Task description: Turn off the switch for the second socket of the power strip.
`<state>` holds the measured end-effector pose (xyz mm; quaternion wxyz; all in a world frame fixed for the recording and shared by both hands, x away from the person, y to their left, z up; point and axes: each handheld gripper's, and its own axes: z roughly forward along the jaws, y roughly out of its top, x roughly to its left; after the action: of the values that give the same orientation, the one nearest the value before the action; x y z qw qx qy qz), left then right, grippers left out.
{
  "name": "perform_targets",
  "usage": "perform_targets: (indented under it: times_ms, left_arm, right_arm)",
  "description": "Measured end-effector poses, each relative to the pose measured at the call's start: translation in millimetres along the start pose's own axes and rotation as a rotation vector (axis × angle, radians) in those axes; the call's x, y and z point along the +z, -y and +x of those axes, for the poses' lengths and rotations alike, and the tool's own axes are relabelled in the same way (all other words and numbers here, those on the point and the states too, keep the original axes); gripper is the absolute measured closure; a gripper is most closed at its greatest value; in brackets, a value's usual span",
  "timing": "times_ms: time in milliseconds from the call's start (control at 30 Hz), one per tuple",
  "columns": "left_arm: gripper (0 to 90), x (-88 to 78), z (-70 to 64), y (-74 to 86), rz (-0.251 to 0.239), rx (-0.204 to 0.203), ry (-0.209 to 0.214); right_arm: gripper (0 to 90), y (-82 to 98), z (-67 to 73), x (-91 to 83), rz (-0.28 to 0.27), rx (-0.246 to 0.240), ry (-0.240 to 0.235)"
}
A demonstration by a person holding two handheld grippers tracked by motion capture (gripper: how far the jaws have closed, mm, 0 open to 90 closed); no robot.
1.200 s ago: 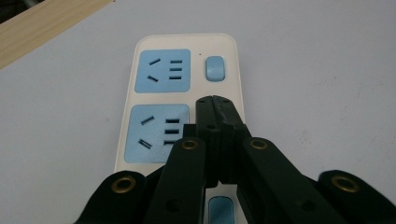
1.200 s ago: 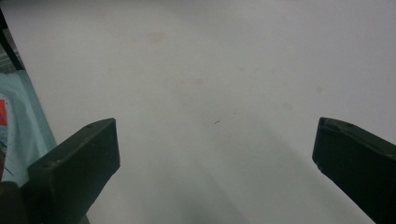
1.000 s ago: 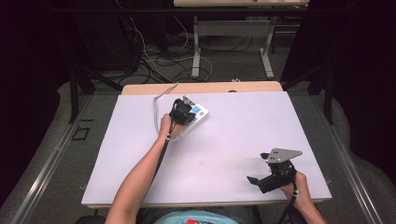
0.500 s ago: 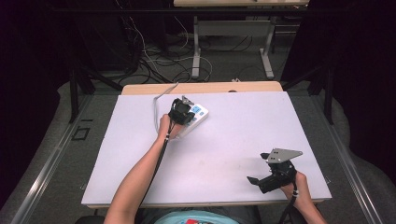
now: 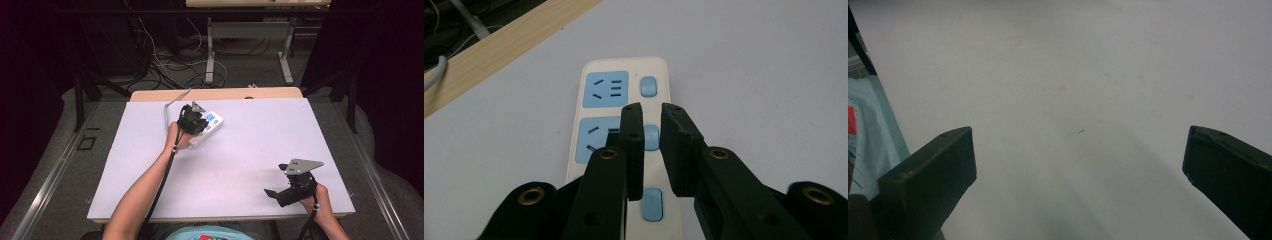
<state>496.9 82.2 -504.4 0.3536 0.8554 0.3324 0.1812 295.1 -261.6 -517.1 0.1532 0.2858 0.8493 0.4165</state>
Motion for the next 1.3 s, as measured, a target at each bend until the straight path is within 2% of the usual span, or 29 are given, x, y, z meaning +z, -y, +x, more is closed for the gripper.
perform_targets:
  times_ms: [100, 200, 400, 600, 700, 733, 800, 867, 1000, 1300]
  left_arm:
    - [71.7, -4.3, 0.3, 0.7, 0.002, -0.004, 0.009]
    - [60.6, -9.1, 0.8, 1.5, 0.011, -0.010, 0.021]
    - [33.7, -18.9, 0.0, 7.0, 0.003, -0.039, 0.012]
    - [17.9, -30.8, -2.6, 14.5, -0.004, -0.050, -0.020]
    - [14.2, -38.4, -5.7, 19.4, -0.004, -0.052, -0.028]
    - [12.1, -40.9, -6.8, 21.2, 0.000, -0.050, -0.033]
    - [8.2, -45.4, -9.0, 25.3, 0.005, -0.045, -0.039]
    - [5.0, -49.6, -11.1, 29.8, 0.006, -0.041, -0.043]
    - [0.0, -58.0, -14.7, 38.0, 0.011, -0.036, -0.049]
    - [0.0, -74.8, -18.2, 53.9, -0.001, -0.033, -0.058]
  right_arm:
    - [0.1, -0.1, -0.5, -0.7, 0.009, -0.001, -0.014]
    - [0.1, 0.2, -0.5, -0.4, 0.002, 0.001, -0.013]
    - [0.2, 0.0, -0.1, -0.8, 0.002, 0.002, -0.010]
    - [0.1, -0.5, 0.5, -0.3, 0.010, 0.007, -0.002]
    - [0.1, 0.0, 0.0, 0.0, 0.000, 0.001, -0.002]
    - [0.2, -0.5, -0.7, -1.0, 0.015, -0.004, -0.015]
    - [0.2, 0.0, -0.2, 0.0, 0.001, -0.002, -0.001]
    - [0.2, -0.5, 0.2, -0.9, 0.015, 0.001, -0.004]
    - [0.2, -0.2, 0.6, -0.2, 0.004, 0.002, -0.001]
    - [0.2, -0.1, 0.8, -0.3, 0.002, 0.000, -0.003]
